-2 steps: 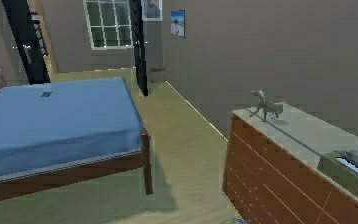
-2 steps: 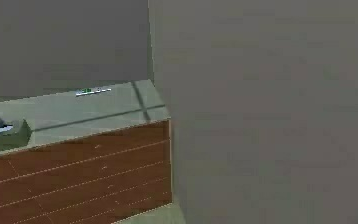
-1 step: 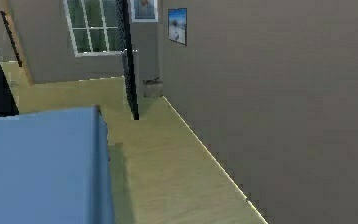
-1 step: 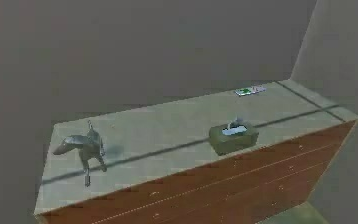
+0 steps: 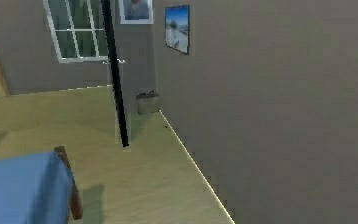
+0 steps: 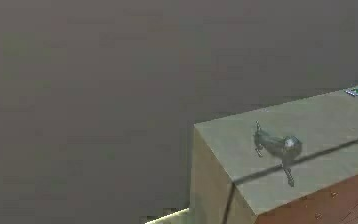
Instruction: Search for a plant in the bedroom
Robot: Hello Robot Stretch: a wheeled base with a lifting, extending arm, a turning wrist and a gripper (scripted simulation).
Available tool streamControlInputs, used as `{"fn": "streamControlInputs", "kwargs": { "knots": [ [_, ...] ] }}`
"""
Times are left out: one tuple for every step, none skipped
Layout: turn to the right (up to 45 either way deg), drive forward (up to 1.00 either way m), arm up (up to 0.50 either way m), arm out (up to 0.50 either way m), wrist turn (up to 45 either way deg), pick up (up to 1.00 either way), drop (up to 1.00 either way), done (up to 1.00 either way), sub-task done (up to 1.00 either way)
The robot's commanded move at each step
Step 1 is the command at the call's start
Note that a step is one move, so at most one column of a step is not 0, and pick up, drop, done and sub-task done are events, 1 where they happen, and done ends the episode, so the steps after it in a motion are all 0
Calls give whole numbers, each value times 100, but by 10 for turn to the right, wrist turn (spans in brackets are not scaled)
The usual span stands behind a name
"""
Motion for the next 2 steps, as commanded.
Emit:
{"fn": "streamControlInputs", "kwargs": {
  "knots": [
    [-210, 0, 0, 0, 0, 0, 0, 0, 0],
    [0, 100, 0, 0, 0, 0, 0, 0, 0]
  ]
}}
